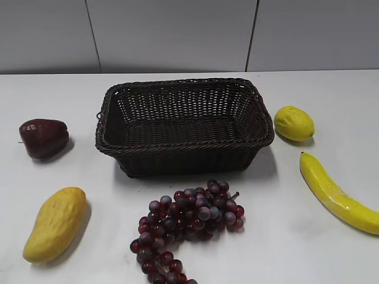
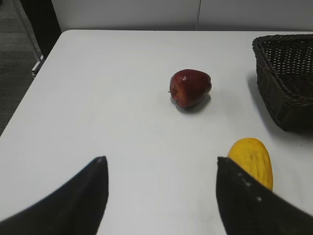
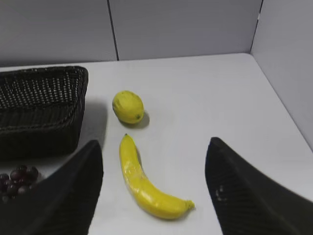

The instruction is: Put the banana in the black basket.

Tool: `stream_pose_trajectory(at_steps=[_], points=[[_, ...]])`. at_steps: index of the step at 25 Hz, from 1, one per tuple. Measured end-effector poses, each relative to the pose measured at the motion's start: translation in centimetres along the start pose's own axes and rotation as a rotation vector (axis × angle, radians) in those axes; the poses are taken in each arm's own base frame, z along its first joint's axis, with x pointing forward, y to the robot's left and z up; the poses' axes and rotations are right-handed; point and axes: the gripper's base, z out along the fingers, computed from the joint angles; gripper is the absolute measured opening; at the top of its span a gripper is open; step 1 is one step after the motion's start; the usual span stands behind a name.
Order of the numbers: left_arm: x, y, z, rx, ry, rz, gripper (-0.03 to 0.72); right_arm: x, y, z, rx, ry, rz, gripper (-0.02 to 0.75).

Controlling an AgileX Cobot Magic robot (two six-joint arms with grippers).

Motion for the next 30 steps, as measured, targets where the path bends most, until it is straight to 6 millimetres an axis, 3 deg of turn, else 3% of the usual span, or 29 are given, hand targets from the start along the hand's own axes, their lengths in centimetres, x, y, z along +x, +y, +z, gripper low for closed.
stream_pose_trajectory(at_steps=[7,11,16,18,22,26,30], points=[[0.0,0.0,0.0,0.0,0.0,0.0,0.502,-1.0,0.0,5.1,0.002,0.043,0.0,0.531],[0.0,0.0,0.0,0.0,0.0,0.0,0.489,-1.4,0.1,8.5,0.004,0.108,-0.015,0.631],[0.0,0.0,0.0,0.0,0.0,0.0,0.484,-1.4,0.1,12.8,0.007,0.314,-0.044,0.657],[0.0,0.0,0.0,0.0,0.0,0.0,0.484,-1.0,0.1,15.3,-0.009,0.468,-0.078,0.657],[0.0,0.0,0.0,0.0,0.0,0.0,0.484,-0.6,0.6,17.6,-0.046,0.604,-0.104,0.657],[0.0,0.0,0.0,0.0,0.0,0.0,0.482,0.3,2.3,20.9,-0.124,0.739,-0.193,0.657],[0.0,0.0,0.0,0.0,0.0,0.0,0.466,2.3,3.4,23.8,-0.156,0.875,-0.267,0.657]])
